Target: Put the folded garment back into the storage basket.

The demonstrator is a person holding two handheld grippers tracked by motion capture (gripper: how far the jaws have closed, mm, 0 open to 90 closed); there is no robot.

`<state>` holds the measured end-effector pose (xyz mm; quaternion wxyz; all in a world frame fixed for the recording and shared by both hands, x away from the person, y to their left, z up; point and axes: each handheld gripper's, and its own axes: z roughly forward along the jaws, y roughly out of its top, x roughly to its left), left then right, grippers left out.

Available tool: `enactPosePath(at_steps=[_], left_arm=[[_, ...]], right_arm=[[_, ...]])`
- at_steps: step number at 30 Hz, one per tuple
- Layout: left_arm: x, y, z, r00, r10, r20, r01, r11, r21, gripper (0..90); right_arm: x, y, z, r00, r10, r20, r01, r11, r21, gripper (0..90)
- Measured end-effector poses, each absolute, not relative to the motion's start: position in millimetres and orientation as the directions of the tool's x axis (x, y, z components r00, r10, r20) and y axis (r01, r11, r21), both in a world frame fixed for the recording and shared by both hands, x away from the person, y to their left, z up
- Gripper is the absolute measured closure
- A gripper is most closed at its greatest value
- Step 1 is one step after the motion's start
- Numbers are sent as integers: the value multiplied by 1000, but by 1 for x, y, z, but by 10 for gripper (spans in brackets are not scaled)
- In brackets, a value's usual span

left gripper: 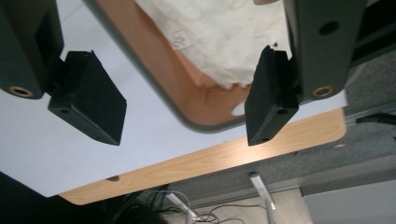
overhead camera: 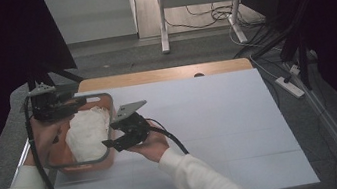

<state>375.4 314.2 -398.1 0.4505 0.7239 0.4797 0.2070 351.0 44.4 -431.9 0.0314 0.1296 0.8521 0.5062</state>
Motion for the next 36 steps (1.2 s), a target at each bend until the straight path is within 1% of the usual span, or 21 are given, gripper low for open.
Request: enactPosePath(at_steps=[6,11,21,24,28,32,36], left_arm=[[359,293,-402,479,865,-150,505,-131,853,302],[337,273,-412,501,849,-165,500,-128,857,311],[286,223,-434,552,816,-173,498,-156,853,309],[271,211,-441,558,811,-175,499,-160,852,306],[256,200,-448,565,810,-155,497,-184,848,304],[247,199,-454,563,811,-157,503,-186,844,301],[244,198,-460,565,809,-162,513,-191,837,299]], right_arm=[[348,2,-432,-954,292,69,200,449,871,359],[343,-46,-434,-939,337,62,218,446,868,355],[325,-171,-442,-880,474,32,262,427,865,353],[319,-209,-446,-853,520,41,291,409,865,351],[310,-254,-452,-817,575,43,319,388,865,351],[304,-284,-455,-787,616,46,335,362,870,351],[303,-297,-456,-778,627,42,335,357,872,347]])
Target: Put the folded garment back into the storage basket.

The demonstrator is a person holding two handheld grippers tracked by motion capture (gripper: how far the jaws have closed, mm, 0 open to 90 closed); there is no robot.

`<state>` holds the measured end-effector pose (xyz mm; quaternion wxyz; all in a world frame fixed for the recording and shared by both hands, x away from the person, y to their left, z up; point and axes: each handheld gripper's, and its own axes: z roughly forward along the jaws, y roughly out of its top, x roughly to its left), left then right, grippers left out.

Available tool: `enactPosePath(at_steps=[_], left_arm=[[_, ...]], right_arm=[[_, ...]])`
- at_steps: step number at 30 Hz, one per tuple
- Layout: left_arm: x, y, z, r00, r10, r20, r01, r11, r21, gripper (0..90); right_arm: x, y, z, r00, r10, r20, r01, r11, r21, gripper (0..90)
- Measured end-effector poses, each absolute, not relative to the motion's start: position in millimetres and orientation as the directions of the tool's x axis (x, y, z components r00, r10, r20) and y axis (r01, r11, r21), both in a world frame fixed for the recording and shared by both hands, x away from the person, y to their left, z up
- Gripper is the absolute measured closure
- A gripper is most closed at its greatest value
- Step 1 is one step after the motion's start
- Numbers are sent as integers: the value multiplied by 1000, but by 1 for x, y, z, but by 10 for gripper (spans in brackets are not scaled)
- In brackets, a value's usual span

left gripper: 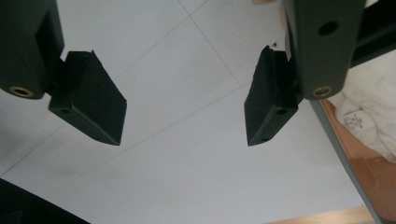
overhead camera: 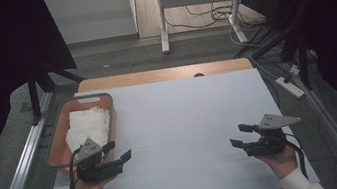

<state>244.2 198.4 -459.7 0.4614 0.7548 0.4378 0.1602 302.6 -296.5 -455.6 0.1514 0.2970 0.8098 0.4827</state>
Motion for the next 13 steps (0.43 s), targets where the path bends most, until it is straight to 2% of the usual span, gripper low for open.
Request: enactPosePath(at_steps=[13], left_arm=[[245,199,-463,562,809,-171,524,-189,830,283]], right_arm=[[303,-295,-460,-789,613,26,328,386,862,344]])
